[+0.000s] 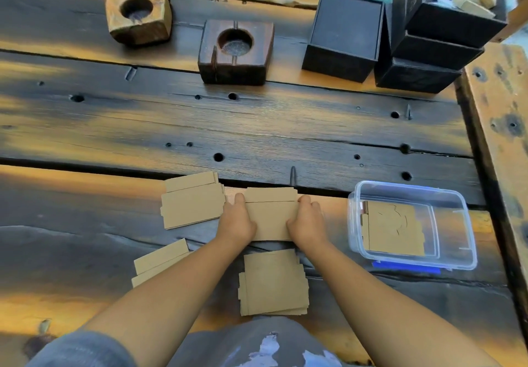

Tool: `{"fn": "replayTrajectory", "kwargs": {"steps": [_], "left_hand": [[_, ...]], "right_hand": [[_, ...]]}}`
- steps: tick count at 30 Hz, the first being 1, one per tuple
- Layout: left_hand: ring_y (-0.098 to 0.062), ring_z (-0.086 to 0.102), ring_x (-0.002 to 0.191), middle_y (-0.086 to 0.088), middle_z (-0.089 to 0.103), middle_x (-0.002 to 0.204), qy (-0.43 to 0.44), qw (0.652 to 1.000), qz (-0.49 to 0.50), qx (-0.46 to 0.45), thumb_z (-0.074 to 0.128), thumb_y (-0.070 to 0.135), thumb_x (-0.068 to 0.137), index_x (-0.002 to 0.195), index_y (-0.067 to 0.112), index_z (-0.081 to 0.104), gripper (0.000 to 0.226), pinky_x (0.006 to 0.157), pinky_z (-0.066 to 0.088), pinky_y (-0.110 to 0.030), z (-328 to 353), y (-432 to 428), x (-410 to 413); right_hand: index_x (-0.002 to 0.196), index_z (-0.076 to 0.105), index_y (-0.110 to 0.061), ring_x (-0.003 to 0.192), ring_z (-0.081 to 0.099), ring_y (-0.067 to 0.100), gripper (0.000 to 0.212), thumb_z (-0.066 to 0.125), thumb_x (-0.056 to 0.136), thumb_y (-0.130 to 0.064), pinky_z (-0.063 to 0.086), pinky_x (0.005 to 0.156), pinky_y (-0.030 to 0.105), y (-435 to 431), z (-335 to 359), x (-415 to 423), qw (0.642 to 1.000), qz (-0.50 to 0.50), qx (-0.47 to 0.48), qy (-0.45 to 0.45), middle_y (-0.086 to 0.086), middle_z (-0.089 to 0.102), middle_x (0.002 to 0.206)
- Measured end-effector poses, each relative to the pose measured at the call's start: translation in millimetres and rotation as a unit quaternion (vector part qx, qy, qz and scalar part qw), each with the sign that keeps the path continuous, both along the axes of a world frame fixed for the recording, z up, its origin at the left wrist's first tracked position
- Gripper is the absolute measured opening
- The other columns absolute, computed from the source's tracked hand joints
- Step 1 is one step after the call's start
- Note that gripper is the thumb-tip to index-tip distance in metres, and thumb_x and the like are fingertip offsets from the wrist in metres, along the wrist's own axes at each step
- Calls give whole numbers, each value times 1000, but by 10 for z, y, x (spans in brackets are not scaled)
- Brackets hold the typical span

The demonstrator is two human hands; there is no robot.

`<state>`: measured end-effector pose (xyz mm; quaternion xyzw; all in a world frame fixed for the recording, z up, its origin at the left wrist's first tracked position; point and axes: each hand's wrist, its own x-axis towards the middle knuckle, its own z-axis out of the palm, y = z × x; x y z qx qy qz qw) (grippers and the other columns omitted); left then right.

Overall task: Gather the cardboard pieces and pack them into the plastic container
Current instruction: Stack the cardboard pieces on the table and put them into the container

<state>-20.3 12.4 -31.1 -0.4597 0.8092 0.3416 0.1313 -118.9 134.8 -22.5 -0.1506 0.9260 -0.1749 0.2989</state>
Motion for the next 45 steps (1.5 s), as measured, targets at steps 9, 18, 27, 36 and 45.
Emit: {"fn": "replayTrajectory", "kwargs": {"steps": [9,18,27,36,45], "left_hand": [[-38,56,92,-17,50,108,-5,996,83,-26,59,13,82,108,13,40,32,70,43,-37,175,-618,667],[-37,56,95,-17,54,110,23,993,118,-18,61,17,81,105,15,39,32,71,44,-37,152,-1199,957],[-40,56,99,-17,51,114,5,994,105,-15,62,16,83,110,16,40,35,85,51,-47,-21,-1470,1028],[-40,55,97,-15,42,117,1,996,85,4,61,20,85,117,17,36,40,86,51,-48,-225,-1476,1036],[-31,55,103,-12,52,119,15,989,143,41,64,19,82,122,16,42,45,80,46,-37,-251,-1507,1121]], "right_hand": [[117,49,-8,116,48,39,34,54,84,-4,42,93,43,-780,137,402,994,105,-27,25,17,51,122],[119,51,-9,114,51,36,38,52,82,-4,44,94,41,-1430,98,535,984,170,-33,42,17,56,122],[113,50,-12,103,58,36,32,59,82,-10,51,84,40,-1680,-98,603,986,164,-21,17,15,55,115],[122,47,-17,106,57,33,43,65,83,-19,45,79,37,-1685,-258,547,989,149,-5,-10,12,53,118],[127,47,-10,109,56,29,53,68,81,-24,47,87,37,-1495,-314,583,996,85,-24,-28,12,53,124]]}}
